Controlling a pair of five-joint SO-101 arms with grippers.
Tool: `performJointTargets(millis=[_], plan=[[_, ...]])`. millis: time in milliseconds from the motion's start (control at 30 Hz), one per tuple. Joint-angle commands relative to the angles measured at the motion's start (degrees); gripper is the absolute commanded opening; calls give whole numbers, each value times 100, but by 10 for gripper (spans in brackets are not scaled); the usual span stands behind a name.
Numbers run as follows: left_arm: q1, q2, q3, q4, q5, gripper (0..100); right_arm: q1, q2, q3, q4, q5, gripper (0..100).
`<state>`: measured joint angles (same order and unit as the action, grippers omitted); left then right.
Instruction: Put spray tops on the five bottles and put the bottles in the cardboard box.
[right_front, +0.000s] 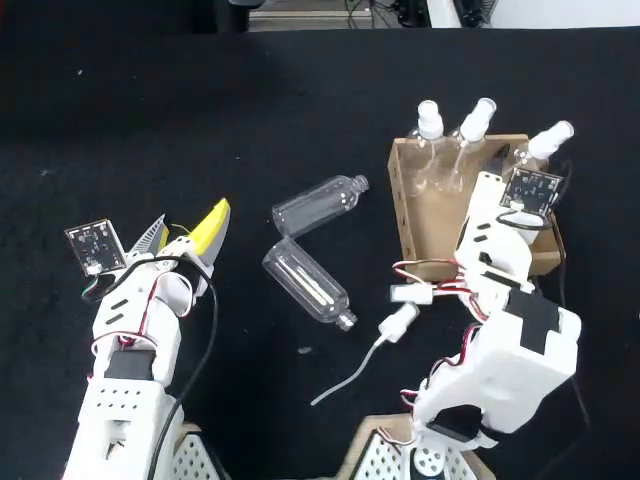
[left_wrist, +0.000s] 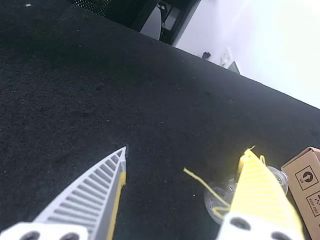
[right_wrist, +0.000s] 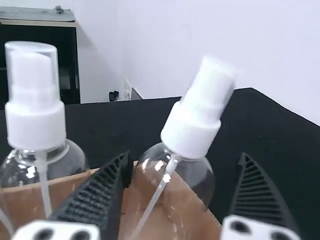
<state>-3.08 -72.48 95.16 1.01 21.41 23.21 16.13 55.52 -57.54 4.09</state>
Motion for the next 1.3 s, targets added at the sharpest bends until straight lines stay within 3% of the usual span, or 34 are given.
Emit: performJointTargets(millis=[0,333,733,1067,1167,1267], plan=[[66,-44,22,-105,-35,331,53,-57,-31,-167,18,273],[66,-44,13,-105,-35,331,-18,-286,119,-141,35,273],[66,-44,13,-105,-44,331,-158,-1358,303,941,18,273],[66,-44,13,-105,-44,331,-158,-2202,884,958,53,272],[66,-53,13,-105,-44,331,-149,-2527,954,1670,53,272],[66,-53,22,-105,-44,331,-105,-2949,725,3262,53,272]])
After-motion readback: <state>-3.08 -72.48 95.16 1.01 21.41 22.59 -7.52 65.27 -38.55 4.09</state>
